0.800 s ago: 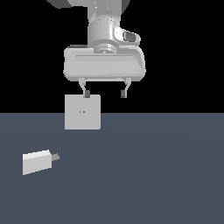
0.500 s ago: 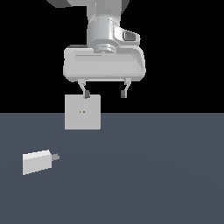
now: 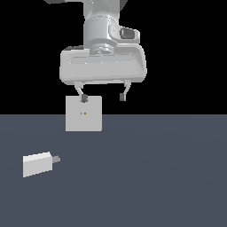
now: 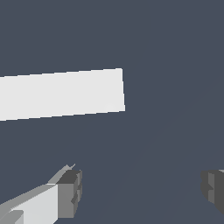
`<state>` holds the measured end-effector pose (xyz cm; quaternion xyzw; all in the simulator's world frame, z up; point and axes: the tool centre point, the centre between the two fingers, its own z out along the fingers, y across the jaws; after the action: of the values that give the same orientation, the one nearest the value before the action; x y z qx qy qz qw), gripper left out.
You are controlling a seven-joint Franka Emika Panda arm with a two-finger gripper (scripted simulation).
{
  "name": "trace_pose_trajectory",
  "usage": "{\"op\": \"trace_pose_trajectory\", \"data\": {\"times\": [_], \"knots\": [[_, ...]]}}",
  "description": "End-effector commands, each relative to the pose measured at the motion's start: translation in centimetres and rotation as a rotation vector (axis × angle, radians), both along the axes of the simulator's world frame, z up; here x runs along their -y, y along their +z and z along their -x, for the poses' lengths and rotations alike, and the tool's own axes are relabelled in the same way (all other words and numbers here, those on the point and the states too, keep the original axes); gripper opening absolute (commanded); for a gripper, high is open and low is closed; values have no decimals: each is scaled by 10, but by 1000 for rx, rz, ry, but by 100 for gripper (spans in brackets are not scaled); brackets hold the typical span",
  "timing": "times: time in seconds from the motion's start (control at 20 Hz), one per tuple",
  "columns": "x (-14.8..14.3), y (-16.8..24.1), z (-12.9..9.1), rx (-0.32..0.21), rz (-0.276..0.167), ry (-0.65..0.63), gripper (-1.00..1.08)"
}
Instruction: Plug the charger into the wall socket.
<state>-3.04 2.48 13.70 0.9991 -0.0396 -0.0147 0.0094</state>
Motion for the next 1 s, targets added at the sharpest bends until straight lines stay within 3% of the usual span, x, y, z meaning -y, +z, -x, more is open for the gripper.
{"op": "trace_pose_trajectory", "data": {"times": [0.0,0.95], "knots": [[-4,-3,6,6,2,-40,100],[-47,-35,49,61,19,-417,100]]}}
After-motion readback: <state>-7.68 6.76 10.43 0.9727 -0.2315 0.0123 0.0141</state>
